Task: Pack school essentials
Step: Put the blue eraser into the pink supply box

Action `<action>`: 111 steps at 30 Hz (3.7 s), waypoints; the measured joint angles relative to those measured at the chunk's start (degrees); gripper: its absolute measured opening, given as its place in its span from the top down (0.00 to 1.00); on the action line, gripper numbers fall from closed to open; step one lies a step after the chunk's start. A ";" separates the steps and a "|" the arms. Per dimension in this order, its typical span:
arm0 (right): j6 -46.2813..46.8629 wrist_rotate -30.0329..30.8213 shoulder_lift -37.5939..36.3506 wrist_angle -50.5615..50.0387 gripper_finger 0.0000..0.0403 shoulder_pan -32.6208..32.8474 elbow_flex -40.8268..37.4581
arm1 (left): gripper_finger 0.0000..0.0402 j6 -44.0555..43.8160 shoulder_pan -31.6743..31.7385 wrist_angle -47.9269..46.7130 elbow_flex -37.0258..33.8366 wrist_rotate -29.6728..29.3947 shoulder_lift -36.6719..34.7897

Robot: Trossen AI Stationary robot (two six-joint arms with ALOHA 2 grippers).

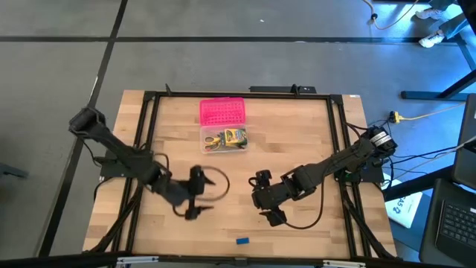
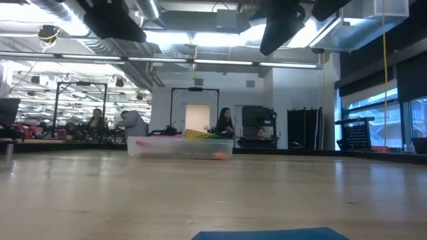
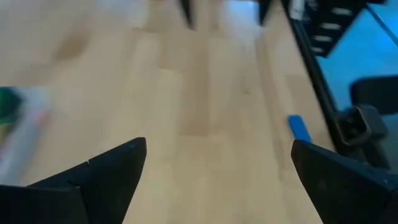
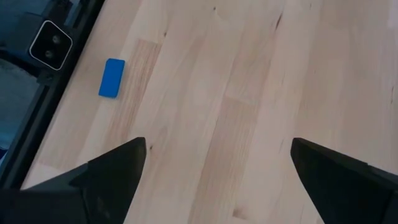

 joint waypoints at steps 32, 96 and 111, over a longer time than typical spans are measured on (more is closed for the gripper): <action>0.25 4.50 -11.99 -3.61 0.01 0.00 -0.04 | 0.01 8.25 -0.95 31.30 2.06 1.78 27.61; 1.38 4.55 -12.00 -6.86 0.01 2.62 0.00 | 0.01 1.90 -4.03 6.57 33.52 3.60 49.23; 1.42 4.57 -12.00 -6.93 0.01 2.62 0.01 | 0.01 1.14 -4.49 6.74 33.53 1.89 49.45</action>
